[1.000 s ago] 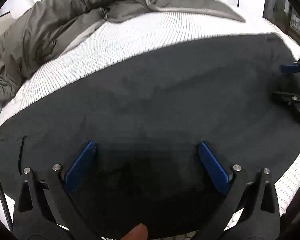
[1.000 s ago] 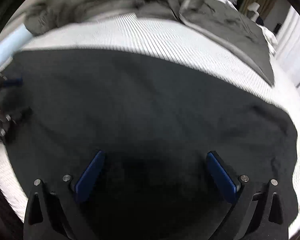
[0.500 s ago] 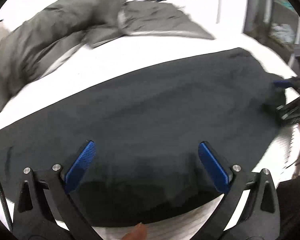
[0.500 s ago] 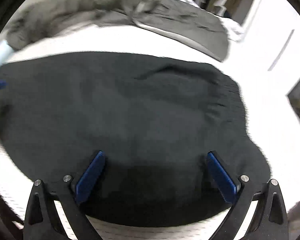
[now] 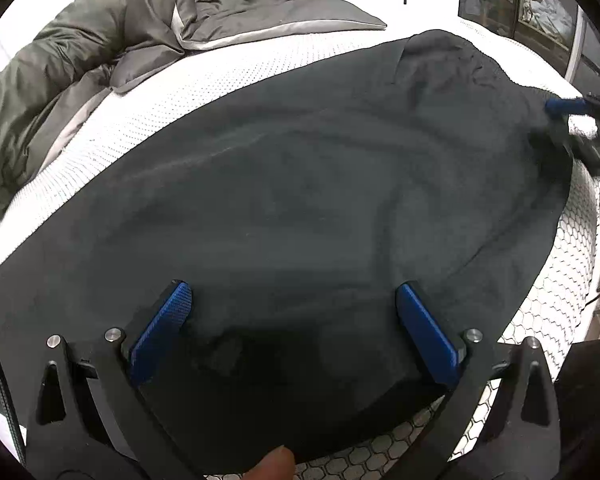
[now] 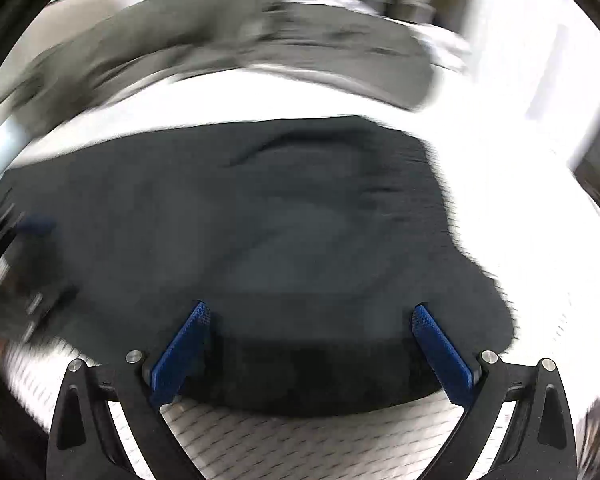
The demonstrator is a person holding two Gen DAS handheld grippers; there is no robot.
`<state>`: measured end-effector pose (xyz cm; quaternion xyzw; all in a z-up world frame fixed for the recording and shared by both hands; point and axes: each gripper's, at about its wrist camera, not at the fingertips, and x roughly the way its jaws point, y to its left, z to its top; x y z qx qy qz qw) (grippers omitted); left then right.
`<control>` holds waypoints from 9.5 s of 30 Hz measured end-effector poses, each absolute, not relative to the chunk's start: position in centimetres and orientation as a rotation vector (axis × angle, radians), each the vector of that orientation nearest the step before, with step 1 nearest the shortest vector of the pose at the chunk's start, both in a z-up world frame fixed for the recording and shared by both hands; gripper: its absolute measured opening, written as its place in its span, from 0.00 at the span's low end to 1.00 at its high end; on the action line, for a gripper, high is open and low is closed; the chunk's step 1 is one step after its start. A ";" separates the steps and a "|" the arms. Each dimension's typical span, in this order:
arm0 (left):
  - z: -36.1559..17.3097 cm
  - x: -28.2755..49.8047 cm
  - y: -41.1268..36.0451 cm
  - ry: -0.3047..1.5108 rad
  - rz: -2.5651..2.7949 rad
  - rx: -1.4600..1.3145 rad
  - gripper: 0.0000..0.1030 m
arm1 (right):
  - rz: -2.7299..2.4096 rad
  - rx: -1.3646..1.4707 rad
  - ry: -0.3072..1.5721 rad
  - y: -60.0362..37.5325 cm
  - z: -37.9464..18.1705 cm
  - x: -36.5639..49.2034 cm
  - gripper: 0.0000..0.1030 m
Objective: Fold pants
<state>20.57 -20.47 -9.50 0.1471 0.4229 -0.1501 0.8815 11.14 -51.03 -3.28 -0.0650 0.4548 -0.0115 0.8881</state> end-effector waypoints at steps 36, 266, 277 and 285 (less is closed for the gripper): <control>-10.3 26.9 -23.9 0.941 -0.445 0.238 1.00 | -0.238 -0.041 1.057 -52.9 -2.8 33.9 0.99; -8.3 10.7 -16.4 0.715 -0.470 0.125 0.73 | 0.662 0.646 1.049 -41.0 -6.0 9.4 0.45; -8.5 10.7 -16.9 0.732 -0.445 0.117 0.76 | 0.567 0.699 1.027 -39.9 -8.1 16.3 0.08; -8.1 11.0 -16.4 0.755 -0.446 0.078 0.76 | 0.465 0.609 0.963 -40.9 -5.9 21.8 0.08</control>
